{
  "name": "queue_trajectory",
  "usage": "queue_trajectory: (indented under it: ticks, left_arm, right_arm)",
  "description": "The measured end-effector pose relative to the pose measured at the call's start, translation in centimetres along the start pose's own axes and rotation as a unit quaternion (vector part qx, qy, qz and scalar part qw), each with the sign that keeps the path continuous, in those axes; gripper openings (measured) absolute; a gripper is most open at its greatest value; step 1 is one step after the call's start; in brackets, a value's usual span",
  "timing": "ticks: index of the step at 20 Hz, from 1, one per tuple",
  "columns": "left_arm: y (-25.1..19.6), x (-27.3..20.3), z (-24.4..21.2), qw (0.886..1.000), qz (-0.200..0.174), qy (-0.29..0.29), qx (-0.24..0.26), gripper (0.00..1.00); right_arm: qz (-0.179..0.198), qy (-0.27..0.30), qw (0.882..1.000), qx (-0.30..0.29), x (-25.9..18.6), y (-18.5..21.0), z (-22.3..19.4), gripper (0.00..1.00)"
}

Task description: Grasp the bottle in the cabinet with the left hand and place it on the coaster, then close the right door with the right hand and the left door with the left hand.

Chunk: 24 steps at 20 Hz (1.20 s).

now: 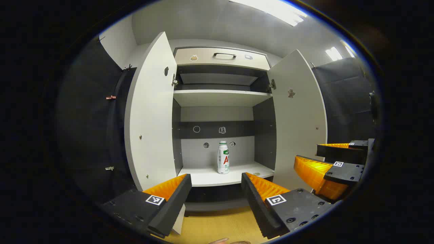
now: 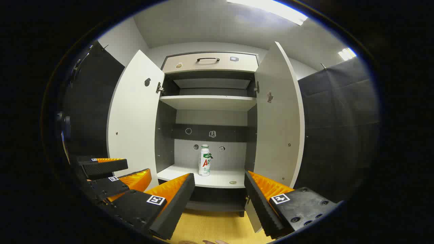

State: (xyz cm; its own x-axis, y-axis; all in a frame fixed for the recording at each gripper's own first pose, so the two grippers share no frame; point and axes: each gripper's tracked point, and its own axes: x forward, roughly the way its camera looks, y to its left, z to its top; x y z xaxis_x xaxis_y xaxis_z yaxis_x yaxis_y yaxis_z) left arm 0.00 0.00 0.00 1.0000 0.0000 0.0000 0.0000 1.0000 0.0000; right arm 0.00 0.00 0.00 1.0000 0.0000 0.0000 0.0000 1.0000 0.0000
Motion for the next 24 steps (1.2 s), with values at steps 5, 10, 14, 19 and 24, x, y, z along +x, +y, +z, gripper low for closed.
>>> queue_trajectory:
  ticks: [5, 10, 14, 19, 24]
  left_arm:
    - [0.0, 0.2, -0.2, 1.000, 0.000, 0.001, 0.003, 0.93]
    - [0.7, 0.5, -0.1, 1.000, 0.004, -0.002, -0.001, 0.94]
    - [0.8, 0.8, 0.0, 1.000, 0.001, -0.008, -0.005, 0.94]
    - [0.6, 1.0, -0.5, 1.000, -0.015, -0.003, -0.009, 0.94]
    - [0.7, 1.1, -1.3, 1.000, -0.030, 0.006, -0.005, 0.94]
  right_arm:
    - [0.000, 0.007, 1.000, 0.000, 0.2, 0.3, -0.4, 0.97]
    - [-0.004, 0.006, 1.000, 0.001, 0.5, 0.2, -0.4, 0.97]
    - [-0.011, 0.000, 1.000, 0.002, 0.7, 0.0, -0.1, 0.97]
    - [-0.023, 0.004, 1.000, 0.003, 0.9, 0.1, -0.4, 0.97]
    - [-0.036, 0.007, 0.999, -0.004, 0.8, 0.2, -0.7, 0.97]
